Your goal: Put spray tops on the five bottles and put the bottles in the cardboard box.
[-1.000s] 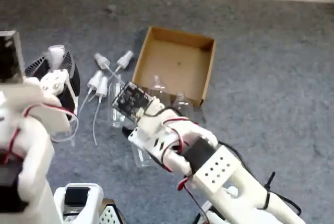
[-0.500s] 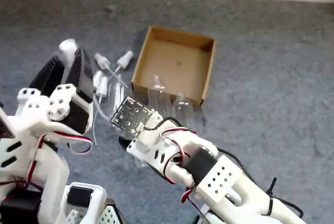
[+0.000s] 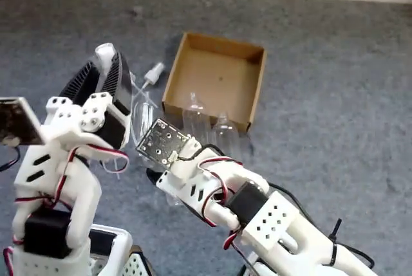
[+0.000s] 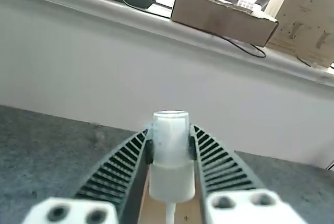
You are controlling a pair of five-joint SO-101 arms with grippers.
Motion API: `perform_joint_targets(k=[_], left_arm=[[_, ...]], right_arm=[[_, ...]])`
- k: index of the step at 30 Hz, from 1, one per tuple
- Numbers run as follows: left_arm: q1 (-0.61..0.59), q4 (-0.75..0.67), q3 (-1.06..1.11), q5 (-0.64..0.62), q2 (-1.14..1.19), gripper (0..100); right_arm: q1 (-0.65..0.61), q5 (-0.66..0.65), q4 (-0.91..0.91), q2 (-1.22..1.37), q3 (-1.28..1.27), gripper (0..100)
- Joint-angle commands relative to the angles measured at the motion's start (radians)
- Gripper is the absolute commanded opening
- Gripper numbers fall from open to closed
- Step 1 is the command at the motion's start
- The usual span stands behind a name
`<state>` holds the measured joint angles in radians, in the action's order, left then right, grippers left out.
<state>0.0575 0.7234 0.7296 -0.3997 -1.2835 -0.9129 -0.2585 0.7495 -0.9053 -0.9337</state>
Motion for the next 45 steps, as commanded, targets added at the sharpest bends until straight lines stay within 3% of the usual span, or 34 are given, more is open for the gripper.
perform_joint_targets(k=[1,13,22,32,38,43,45], left_arm=[[0.019,-0.034,0.002,-0.006,-0.016,0],[-0.008,-0.054,-0.085,0.0,-0.01,0],[-0.007,-0.06,0.064,-0.005,-0.015,0],[-0.002,-0.054,0.085,-0.006,-0.018,0],[-0.001,0.011,0.137,-0.006,-0.019,0],[-0.001,0.063,0.156,-0.006,-0.019,0],[-0.001,0.089,0.156,-0.006,-0.019,0]], right_arm=[[-0.008,0.011,-0.018,-0.028,0.008,0.4],[-0.008,0.011,-0.022,-0.028,-0.027,0.4],[-0.008,0.011,-0.022,-0.028,-0.027,0.4],[-0.007,0.006,-0.019,-0.03,-0.027,0.4],[0.041,0.017,-0.027,-0.03,-0.018,0.4],[0.11,0.232,-0.228,-0.028,-0.021,0.4],[0.114,0.249,-0.289,-0.028,-0.024,0.4]])
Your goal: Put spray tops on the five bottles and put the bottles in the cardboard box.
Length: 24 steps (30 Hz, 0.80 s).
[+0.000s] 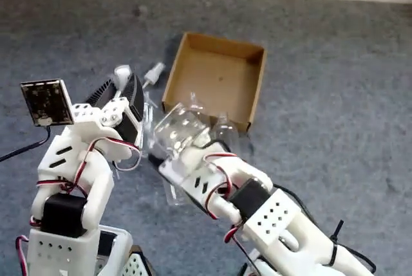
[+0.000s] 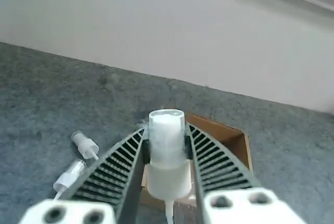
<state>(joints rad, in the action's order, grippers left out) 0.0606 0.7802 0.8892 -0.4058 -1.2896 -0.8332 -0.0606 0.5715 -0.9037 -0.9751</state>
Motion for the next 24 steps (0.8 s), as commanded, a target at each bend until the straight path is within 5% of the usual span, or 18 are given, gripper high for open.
perform_joint_targets(k=[1,24], left_arm=[[-0.002,0.044,-0.004,0.0,-0.013,0],[0.217,0.117,0.074,0.127,-0.013,1]], right_arm=[[0.031,0.052,-0.128,-0.03,0.018,0.4],[0.091,0.049,-0.147,-0.022,0.024,0.4]])
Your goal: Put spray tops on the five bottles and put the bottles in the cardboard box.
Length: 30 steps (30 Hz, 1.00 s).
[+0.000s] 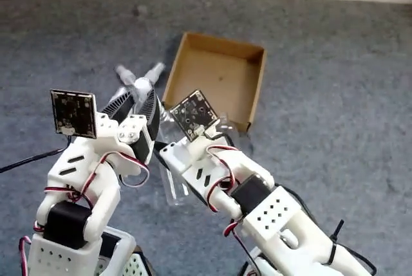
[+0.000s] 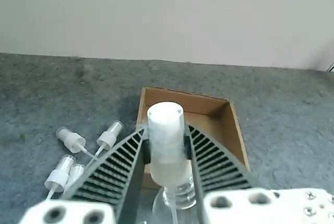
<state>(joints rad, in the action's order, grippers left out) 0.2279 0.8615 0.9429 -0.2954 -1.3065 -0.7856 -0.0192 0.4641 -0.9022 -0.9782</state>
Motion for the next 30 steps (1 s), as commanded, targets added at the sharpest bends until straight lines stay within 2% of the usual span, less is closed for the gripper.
perform_joint_targets(k=[1,8,12,23,27,30], left_arm=[[0.061,0.035,0.022,0.018,0.004,1],[0.074,0.029,0.073,0.026,0.004,1],[0.074,0.031,0.082,0.106,0.004,1],[0.064,0.028,0.074,0.124,0.004,1],[-0.004,0.029,0.073,0.235,0.002,10],[-0.048,0.029,0.073,0.244,0.002,14]], right_arm=[[0.045,0.008,-0.039,-0.025,0.027,0.4],[0.047,0.006,-0.039,-0.024,0.021,0.4],[0.048,0.006,-0.039,-0.024,0.021,0.4],[0.048,0.006,-0.039,-0.022,0.019,0.4],[0.07,0.006,-0.038,-0.022,0.027,0.4],[0.147,0.006,-0.035,-0.021,0.028,0.4]])
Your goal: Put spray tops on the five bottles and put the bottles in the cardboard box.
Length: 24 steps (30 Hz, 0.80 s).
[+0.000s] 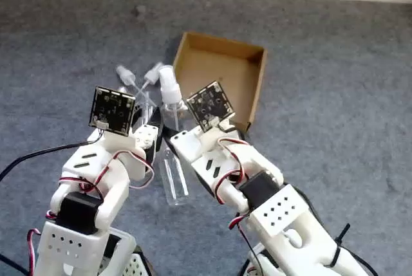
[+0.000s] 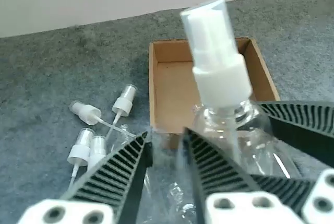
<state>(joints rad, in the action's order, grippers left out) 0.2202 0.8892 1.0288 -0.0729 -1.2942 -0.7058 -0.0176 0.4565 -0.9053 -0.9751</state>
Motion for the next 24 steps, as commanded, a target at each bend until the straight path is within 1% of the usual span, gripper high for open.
perform_joint_targets(k=[1,5,8,12,14,16,18,21,24], left_arm=[[-0.047,0.002,-0.012,0.021,-0.01,14],[-0.044,0.002,-0.005,0.023,-0.01,14],[-0.042,0.002,-0.005,0.055,-0.01,15],[0.021,0.002,-0.001,0.104,-0.01,15],[0.054,-0.003,0.018,0.106,-0.01,17],[0.079,-0.005,0.038,0.106,-0.008,23],[0.079,-0.012,0.064,0.107,-0.002,26],[0.022,-0.16,0.117,0.109,0.004,25],[-0.059,-0.295,0.174,0.106,0.004,23]], right_arm=[[0.09,0.005,-0.028,-0.018,0.036,0.4],[0.13,0.003,-0.002,0.047,0.176,0.4],[0.137,0.003,0.064,0.199,0.355,0.4],[0.134,0.009,0.13,0.423,0.598,0.4],[0.133,0.011,0.166,0.507,0.713,0.4],[0.131,0.012,0.193,0.568,0.809,0.4],[0.122,0.018,0.226,0.596,0.885,0.4],[0.088,0.072,0.346,0.599,0.921,0.4],[0.05,0.075,0.503,0.599,0.926,0.4]])
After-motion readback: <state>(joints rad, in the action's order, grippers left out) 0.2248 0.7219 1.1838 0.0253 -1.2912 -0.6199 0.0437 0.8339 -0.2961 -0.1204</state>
